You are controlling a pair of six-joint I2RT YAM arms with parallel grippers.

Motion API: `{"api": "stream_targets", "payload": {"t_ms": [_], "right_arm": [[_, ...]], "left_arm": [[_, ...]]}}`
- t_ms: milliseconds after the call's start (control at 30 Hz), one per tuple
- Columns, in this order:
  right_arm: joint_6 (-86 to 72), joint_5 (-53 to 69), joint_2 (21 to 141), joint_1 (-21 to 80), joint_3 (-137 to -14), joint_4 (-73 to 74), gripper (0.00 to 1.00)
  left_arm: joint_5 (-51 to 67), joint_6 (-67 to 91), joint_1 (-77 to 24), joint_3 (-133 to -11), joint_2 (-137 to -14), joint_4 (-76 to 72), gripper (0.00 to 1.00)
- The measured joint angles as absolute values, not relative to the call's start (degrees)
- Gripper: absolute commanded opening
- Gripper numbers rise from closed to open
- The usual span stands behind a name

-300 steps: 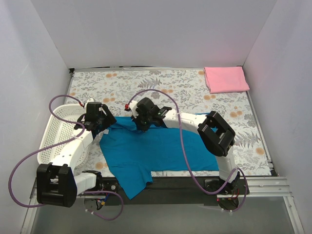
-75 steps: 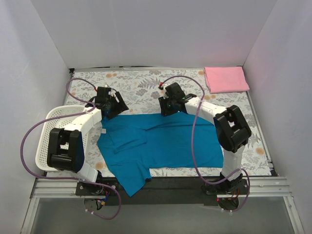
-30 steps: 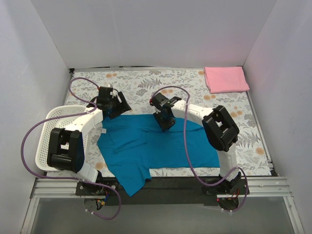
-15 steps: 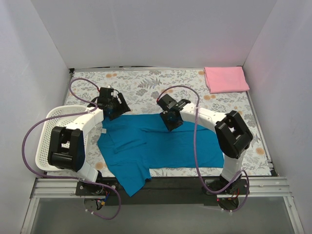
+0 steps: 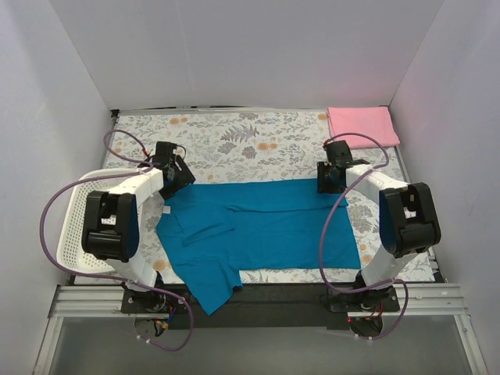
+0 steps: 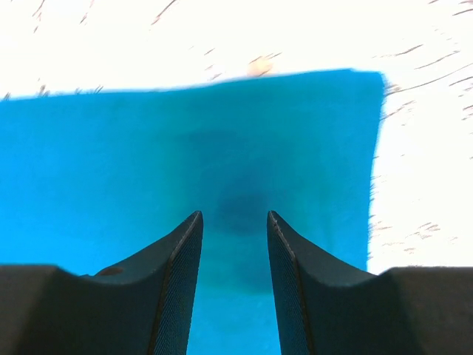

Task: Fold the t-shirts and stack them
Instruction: Fold the tshirt

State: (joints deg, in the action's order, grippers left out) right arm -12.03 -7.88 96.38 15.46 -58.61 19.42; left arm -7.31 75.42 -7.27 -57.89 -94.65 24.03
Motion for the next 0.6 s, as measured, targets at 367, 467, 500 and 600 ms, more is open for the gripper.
{"api": "stream_targets", "payload": {"t_ms": [367,467,500,600], "right_arm": [[-12.4,-2.4,102.2,6.8,-60.0,9.9,0.46],[-12.8,-1.0,105.3,5.0,-63.0,8.1,0.47],[-13.0,-0.5,106.5,4.3,-64.6,7.6,0.46],[-13.0,0.5,111.0,2.5,-69.9,6.7,0.47]], "left_arm": [[-9.1,75.7,-7.3,-66.5,-105.1,27.2,0.71],[-9.0,75.9,-7.3,-72.0,-109.2,28.2,0.71],[-9.0,76.0,-7.3,-74.2,-110.7,28.8,0.71],[-8.6,76.2,-7.3,-81.1,-115.8,28.9,0.71]]}}
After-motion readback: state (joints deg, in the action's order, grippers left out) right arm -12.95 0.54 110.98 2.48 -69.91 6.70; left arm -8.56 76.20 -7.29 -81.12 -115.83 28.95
